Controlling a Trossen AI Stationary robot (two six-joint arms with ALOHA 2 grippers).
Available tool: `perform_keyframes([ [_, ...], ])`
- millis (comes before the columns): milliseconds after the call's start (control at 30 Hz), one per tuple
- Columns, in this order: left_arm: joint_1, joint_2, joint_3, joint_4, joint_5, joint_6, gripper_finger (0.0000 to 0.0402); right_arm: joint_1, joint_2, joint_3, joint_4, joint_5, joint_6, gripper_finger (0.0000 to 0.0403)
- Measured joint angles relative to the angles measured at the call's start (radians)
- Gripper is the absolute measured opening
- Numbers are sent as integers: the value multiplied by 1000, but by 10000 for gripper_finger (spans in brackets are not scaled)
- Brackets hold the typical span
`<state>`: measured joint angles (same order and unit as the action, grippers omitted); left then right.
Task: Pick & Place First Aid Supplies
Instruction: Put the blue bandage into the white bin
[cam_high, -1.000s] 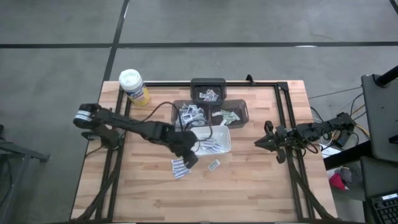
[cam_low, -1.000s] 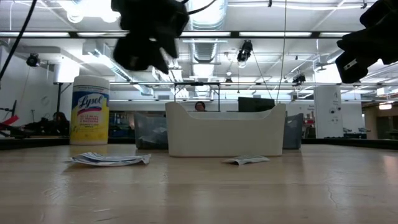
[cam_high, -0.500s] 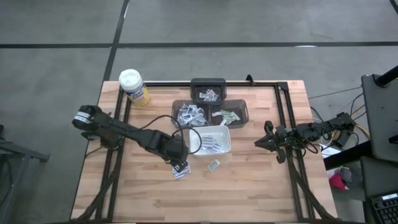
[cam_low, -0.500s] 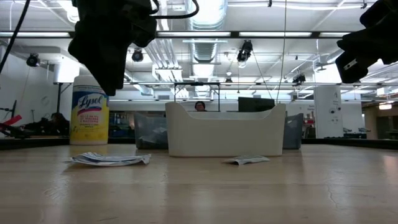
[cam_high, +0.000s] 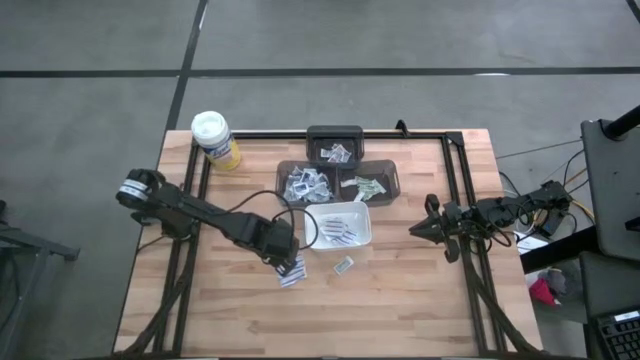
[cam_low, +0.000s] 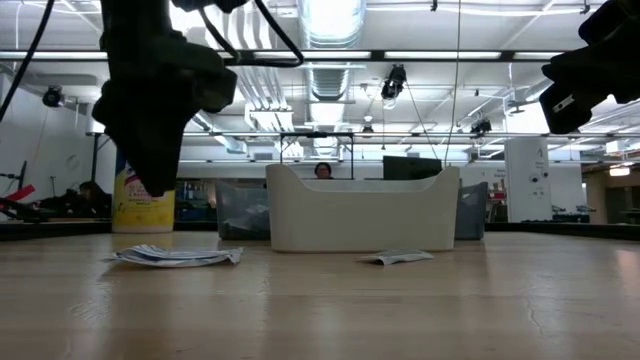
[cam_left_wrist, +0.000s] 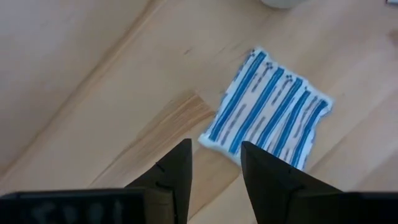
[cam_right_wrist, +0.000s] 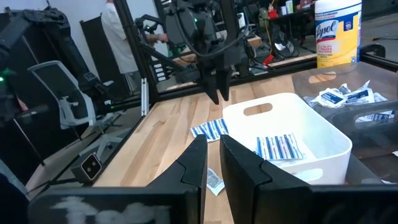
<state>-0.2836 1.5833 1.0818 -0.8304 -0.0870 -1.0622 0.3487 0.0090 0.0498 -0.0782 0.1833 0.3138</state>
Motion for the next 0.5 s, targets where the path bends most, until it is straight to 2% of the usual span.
perform_keyframes([
  [167, 0, 0, -53, 94, 3, -75, 130, 0, 0, 0, 0, 0, 0, 43],
  [300, 0, 1, -80, 107, 10, -156, 130, 0, 0, 0, 0, 0, 8, 43],
  [500, 0, 1, -105, 125, 12, -196, 130, 0, 0, 0, 0, 2, 8, 43],
])
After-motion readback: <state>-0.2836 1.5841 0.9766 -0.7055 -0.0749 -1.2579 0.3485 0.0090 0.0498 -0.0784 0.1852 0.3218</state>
